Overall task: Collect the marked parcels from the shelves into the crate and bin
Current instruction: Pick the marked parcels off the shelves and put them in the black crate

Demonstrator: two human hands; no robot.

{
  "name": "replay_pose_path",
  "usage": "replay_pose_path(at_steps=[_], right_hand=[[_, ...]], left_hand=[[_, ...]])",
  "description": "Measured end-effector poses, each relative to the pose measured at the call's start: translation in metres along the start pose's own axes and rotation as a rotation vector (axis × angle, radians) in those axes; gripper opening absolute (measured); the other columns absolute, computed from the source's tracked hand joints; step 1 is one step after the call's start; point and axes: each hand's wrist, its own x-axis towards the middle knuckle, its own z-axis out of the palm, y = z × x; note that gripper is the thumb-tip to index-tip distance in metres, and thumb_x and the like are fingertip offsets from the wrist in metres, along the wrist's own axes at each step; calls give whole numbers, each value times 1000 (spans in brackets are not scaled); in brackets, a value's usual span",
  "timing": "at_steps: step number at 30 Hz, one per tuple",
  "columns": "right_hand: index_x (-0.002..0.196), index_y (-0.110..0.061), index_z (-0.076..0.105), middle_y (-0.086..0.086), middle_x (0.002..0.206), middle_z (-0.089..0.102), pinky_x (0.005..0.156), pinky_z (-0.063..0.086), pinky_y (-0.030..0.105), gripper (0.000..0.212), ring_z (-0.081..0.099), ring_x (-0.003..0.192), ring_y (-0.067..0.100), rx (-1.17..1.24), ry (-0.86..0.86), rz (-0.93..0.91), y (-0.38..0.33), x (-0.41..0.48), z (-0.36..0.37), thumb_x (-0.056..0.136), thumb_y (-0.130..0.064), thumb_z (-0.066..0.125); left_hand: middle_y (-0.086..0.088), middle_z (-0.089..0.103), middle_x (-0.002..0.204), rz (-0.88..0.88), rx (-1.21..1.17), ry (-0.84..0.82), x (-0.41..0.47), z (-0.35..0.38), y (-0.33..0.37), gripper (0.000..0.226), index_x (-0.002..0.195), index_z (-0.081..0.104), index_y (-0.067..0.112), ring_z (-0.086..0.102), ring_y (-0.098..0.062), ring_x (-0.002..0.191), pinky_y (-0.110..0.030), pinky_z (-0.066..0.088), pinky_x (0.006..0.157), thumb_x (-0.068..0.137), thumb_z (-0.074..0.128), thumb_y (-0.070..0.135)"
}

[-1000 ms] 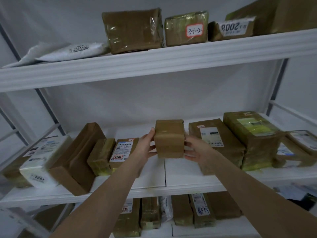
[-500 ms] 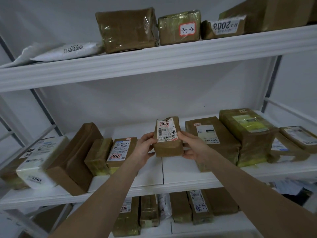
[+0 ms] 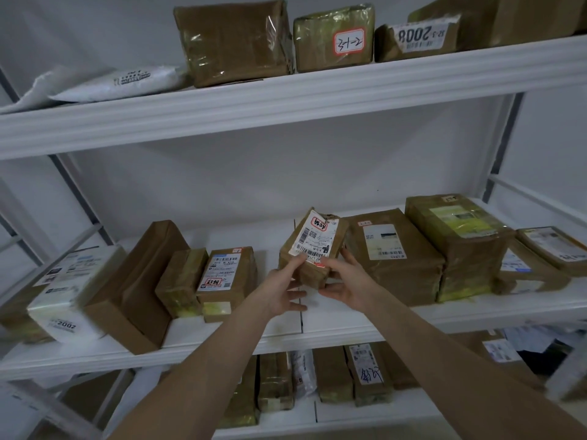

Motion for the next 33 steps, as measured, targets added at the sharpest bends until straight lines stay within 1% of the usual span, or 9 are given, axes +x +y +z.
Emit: replay_pose_path(at_steps=[4,9,12,15,18,20,24,28,33], right_hand=[[138,-33,37,4,132,53,100,46,46,70,53,118,30,-179,82,-56,3,-4,4,81,-22,76],[152,-26,20,1,153,33,114,26,47,98,30,141,24,-364,265,-296,-17,0,-5,75,-13,80],[146,-26,37,-7,136,43,98,45,34,75,52,119,20,-496,144,-227,-26,-7,-3,82,-14,74],[131,-12,58,6,127,61,80,56,30,47,66,99,23,-489,106,-189,-19,-6,2,86,-13,69],[122,-9,64,8,108,72,81,58,35,34,70,93,23,-479,137,-161,-4,-2,10,88,-9,66],[121,-10,64,9,110,71,84,57,39,34,69,95,24,-481,182,-138,5,0,12,87,-5,65],[120,-11,65,10,112,70,86,57,42,32,69,96,26,-359,241,-94,15,3,11,89,-7,65],[104,-10,69,12,110,71,89,55,41,20,68,96,26,-366,260,-68,19,5,7,87,-2,64],[132,-15,53,7,124,64,65,46,24,51,60,104,23,-395,129,-11,18,-9,7,86,6,60]], left_hand=[[-13,59,121,63,-24,52,1,-3,2,48,126,53,12,57,-33,109,-53,51,86,84,69,31],[-9,67,106,86,204,109,-6,-43,27,39,123,53,15,61,-30,104,-53,54,87,87,66,23],[-9,73,103,130,338,82,-11,-55,38,48,127,55,16,67,-29,101,-51,56,84,83,71,24],[-7,71,106,235,348,125,-11,-50,37,59,135,49,16,68,-24,97,-44,58,81,82,73,18],[-8,62,122,344,285,158,-10,-38,26,67,142,42,11,63,-19,99,-29,55,77,82,72,11],[-11,57,131,368,268,170,-7,-30,15,70,144,38,10,63,-18,100,-21,54,74,82,71,6],[-14,57,131,332,150,247,2,-26,-8,63,140,43,4,59,-26,113,-38,50,96,82,68,0],[1,64,122,258,216,144,-4,-25,-23,53,131,51,22,59,-25,109,-47,50,85,86,59,-3],[3,62,125,284,183,87,-2,-31,-33,69,139,46,28,59,-28,112,-47,55,81,83,58,-11]])
